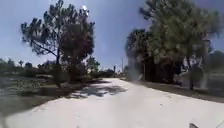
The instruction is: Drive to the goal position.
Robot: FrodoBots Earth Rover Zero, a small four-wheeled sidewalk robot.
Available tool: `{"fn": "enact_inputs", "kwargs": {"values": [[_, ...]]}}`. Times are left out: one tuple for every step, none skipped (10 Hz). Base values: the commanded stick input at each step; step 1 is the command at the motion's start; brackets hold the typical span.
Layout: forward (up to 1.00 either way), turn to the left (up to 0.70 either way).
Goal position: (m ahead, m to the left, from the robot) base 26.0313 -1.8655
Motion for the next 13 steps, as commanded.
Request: {"fn": "enact_inputs", "kwargs": {"values": [[0.70, 0.00], [0.70, 0.00], [0.70, 0.00], [0.70, 0.00], [0.70, 0.00], [0.70, 0.00], [0.70, 0.00], [0.70, 0.00], [0.70, 0.00], [0.70, 0.00], [0.70, 0.00], [0.70, 0.00], [0.70, -0.01]]}}
